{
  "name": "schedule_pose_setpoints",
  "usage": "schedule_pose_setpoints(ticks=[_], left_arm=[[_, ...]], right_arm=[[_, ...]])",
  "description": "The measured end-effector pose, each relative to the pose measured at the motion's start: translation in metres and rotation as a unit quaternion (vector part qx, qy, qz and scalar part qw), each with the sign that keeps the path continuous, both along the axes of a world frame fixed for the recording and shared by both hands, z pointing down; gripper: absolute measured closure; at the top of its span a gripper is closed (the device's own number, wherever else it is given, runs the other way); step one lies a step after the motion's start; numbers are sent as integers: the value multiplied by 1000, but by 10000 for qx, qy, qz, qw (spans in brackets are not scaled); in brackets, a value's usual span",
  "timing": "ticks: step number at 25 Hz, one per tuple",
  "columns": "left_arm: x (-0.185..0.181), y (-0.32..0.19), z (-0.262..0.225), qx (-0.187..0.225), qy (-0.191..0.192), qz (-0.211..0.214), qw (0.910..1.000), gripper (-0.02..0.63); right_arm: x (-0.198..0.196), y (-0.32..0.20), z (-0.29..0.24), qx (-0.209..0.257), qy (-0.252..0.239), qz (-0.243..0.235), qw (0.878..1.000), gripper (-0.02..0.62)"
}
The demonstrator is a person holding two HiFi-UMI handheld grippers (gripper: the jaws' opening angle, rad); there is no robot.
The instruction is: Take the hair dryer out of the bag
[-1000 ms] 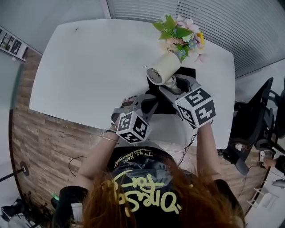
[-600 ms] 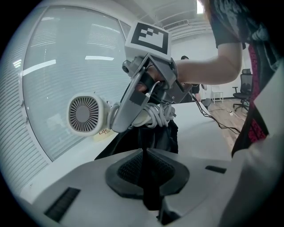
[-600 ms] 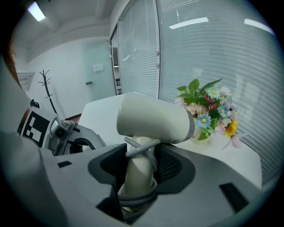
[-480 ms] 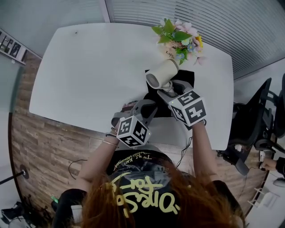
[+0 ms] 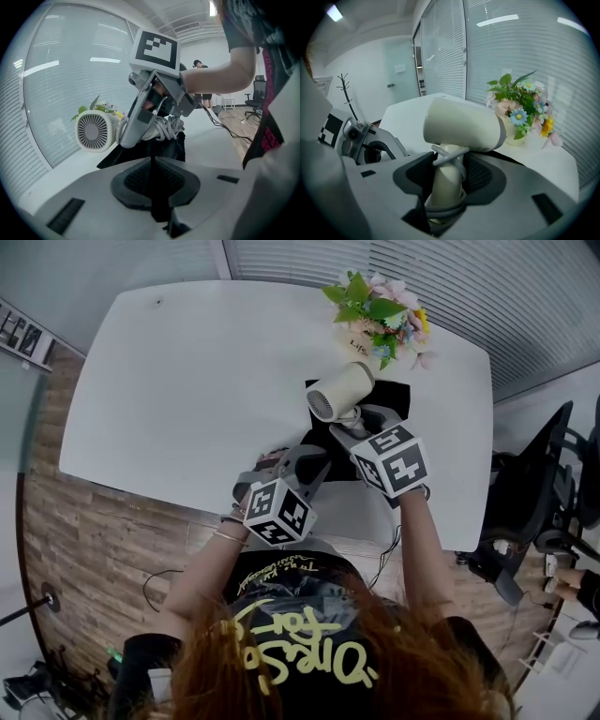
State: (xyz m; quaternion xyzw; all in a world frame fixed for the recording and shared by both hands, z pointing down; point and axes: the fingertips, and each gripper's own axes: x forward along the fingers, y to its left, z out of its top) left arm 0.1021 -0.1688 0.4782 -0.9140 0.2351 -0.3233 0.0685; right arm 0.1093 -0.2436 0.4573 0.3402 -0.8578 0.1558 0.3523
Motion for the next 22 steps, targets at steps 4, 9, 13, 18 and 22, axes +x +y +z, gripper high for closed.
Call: schedule_pose_setpoints(ticks=[4,9,13,18,22], left_arm=[[0,2,1,-13,0,7,10000,581],[0,2,2,-20,-8,14,10000,578],[0,2,2,-72,60,-7,10000,577],[-4,5,-2,-266,250,-32,9993,574],[-11,7,-2,-261,194,-51,9995,574]], right_arm=[[1,-1,10,-90,13,73,9999,388],[3,-4,21,-250,74,243,9994,388],[4,-8,28,-333,146,369,9987,388],[5,-8,37,-589,267,495,9967,388],[0,-9,43,-676,530,533,9949,388]])
